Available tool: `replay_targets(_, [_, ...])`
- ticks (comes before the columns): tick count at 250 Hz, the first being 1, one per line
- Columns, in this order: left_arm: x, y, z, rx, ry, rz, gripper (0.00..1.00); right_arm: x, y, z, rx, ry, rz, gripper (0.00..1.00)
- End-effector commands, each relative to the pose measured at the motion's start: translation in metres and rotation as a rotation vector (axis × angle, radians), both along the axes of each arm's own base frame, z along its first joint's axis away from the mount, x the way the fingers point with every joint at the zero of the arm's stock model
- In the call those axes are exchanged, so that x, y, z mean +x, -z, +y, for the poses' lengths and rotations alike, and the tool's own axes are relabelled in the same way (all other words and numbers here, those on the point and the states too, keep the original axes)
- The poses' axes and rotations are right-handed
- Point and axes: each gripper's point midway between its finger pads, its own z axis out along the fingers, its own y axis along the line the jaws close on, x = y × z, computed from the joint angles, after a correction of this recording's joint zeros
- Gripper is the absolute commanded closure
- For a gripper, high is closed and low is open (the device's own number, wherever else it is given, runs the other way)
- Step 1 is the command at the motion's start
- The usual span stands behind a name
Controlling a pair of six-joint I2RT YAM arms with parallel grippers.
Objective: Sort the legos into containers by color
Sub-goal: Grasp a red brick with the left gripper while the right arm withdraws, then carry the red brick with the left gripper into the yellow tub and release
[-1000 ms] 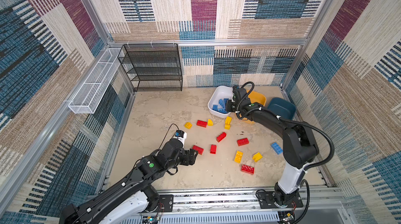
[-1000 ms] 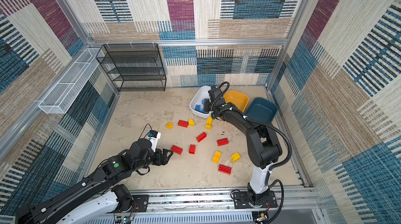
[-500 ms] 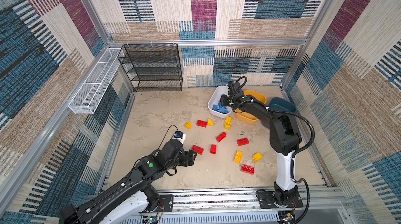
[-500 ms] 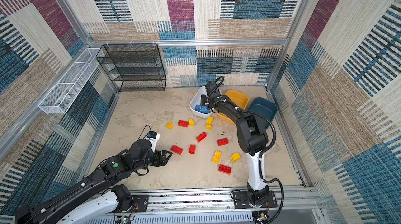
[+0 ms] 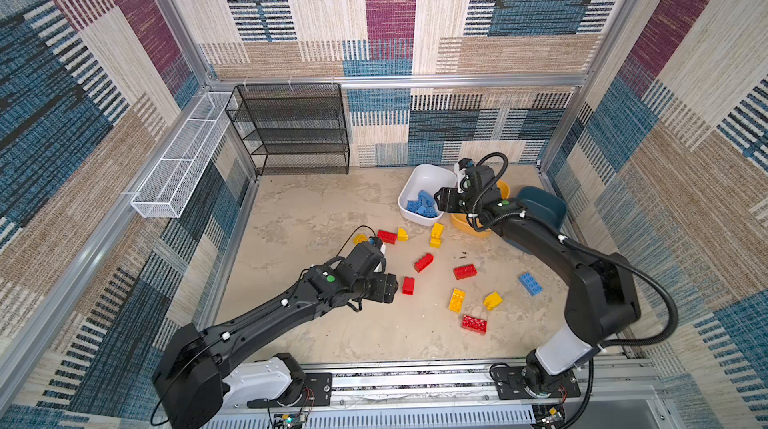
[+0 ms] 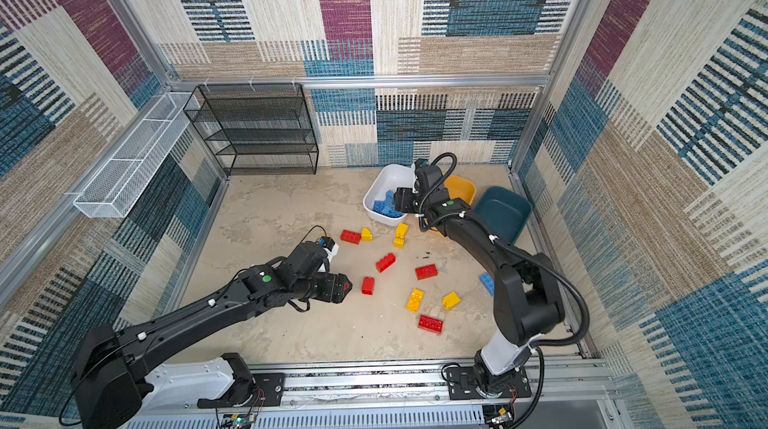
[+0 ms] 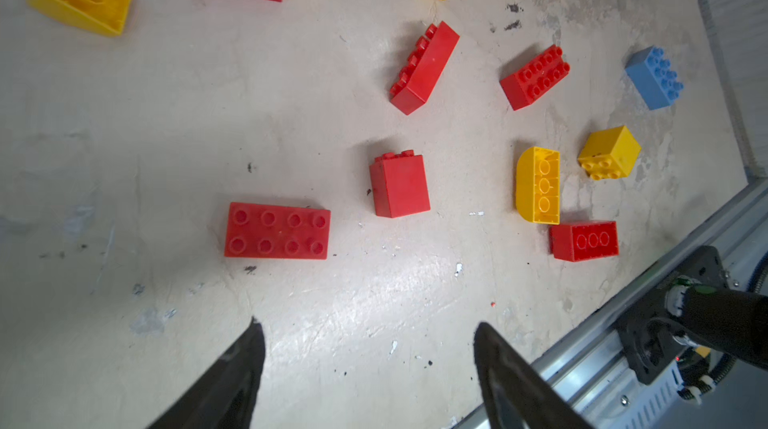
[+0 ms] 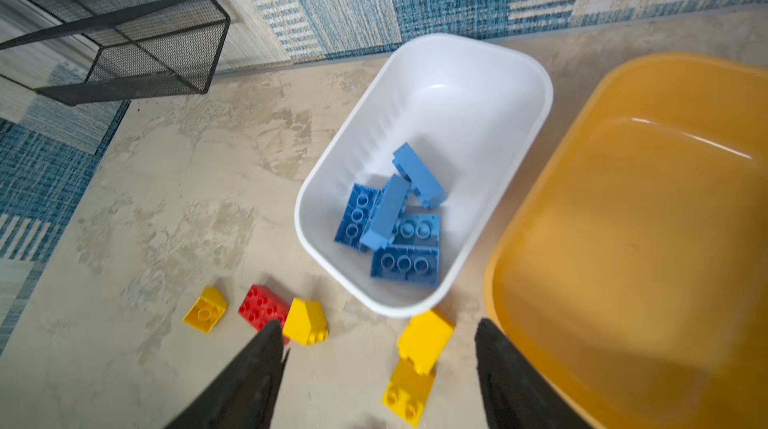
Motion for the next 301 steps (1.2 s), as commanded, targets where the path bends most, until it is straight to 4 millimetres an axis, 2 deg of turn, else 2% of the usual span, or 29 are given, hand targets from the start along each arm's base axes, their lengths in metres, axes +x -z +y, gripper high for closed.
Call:
replay_targets(1, [0.010, -0.001, -0.021, 0.004, 0.078, -0.028, 0.20, -0.028, -0.012, 0.001, 0.104, -0.035, -0.053, 0.23])
replay_targets(18, [0.017, 0.004, -0.032, 0.007, 0.097, -0.021, 0.20, -0.057, -0.005, -0.002, 0.142, -0.060, -0.059, 0.21])
replay_targets(59, [0.035, 0.017, -0.051, 0.059, 0.136, -0.018, 0.23, -0.108, 0.009, -0.019, 0.151, -0.076, -0.070, 0.19])
replay_targets(112, [0.062, 0.041, -0.070, 0.147, 0.155, -0.020, 0.27, -0.149, -0.003, -0.033, 0.227, -0.064, -0.150, 0.19])
replay_targets(163, [0.081, 0.065, -0.087, 0.206, 0.179, 0.006, 0.31, -0.166, -0.013, -0.038, 0.309, -0.052, -0.203, 0.18])
replay_targets(212, [0.090, 0.081, -0.100, 0.228, 0.193, 0.032, 0.36, -0.172, -0.007, -0.038, 0.307, -0.064, -0.191, 0.17])
replay_targets(258, [0.096, 0.090, -0.106, 0.238, 0.191, 0.045, 0.48, -0.173, -0.003, -0.039, 0.297, -0.064, -0.189, 0.17])
replay_targets(271, [0.097, 0.091, -0.107, 0.238, 0.191, 0.044, 0.56, -0.173, -0.004, -0.040, 0.294, -0.061, -0.192, 0.17])
replay_targets(301, [0.099, 0.092, -0.108, 0.241, 0.188, 0.045, 0.61, -0.174, -0.004, -0.039, 0.302, -0.069, -0.196, 0.17])
